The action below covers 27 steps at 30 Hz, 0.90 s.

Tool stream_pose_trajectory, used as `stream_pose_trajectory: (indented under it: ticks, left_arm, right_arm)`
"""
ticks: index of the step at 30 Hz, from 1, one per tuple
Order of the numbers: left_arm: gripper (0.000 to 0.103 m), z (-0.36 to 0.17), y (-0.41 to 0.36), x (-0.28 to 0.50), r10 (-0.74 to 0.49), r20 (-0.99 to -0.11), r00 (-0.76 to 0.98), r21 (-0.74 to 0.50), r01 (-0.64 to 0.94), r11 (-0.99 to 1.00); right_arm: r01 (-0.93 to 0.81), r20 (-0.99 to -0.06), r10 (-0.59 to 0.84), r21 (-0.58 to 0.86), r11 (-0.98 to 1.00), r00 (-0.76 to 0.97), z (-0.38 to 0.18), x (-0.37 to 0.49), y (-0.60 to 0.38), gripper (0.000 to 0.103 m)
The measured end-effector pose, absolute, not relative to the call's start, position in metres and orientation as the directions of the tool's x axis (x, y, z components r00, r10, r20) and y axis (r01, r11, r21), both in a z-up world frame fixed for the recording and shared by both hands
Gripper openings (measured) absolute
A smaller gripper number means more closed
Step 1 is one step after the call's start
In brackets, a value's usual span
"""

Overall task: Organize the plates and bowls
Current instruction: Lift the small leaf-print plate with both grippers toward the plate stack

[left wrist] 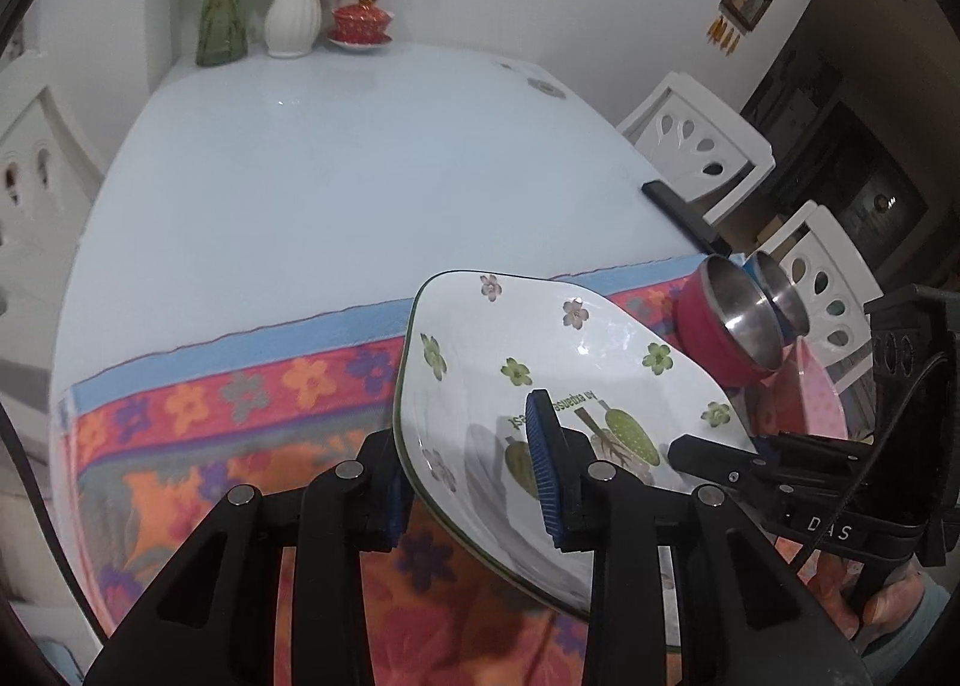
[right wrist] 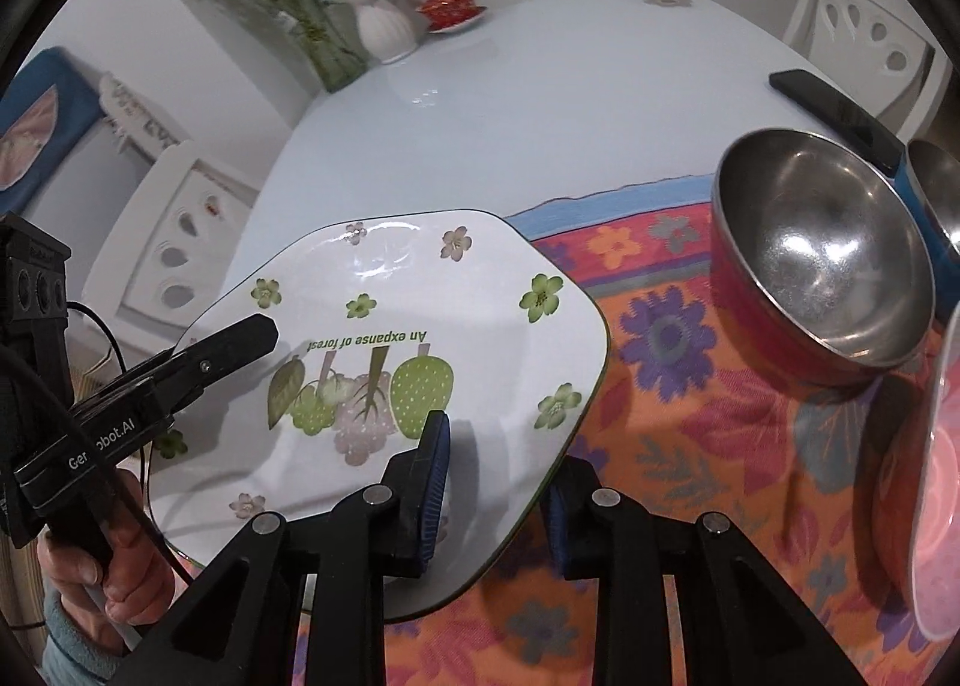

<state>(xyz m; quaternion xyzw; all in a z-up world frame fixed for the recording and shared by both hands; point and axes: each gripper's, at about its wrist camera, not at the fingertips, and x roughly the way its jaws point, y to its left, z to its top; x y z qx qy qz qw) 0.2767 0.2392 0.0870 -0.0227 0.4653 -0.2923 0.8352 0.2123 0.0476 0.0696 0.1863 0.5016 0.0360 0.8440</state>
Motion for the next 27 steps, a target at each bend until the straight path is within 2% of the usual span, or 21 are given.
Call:
stream_pose_trajectory:
  ticks: [16, 27]
  left_arm:
    - [0.029, 0.169, 0.294, 0.156, -0.491, -0.691, 0.531, -0.294, 0.414, 0.861]
    - [0.029, 0.167, 0.317, 0.061, -0.456, -0.708, 0.539, -0.304, 0.350, 0.886]
  right_arm:
    - [-0.003, -0.776, 0.312, 0.371, 0.929, 0.548, 0.149, 0.113, 0.091, 0.027]
    - [-0.061, -0.795, 0.345, 0.365, 0.929, 0.499, 0.154, 0.019, 0.112, 0.027]
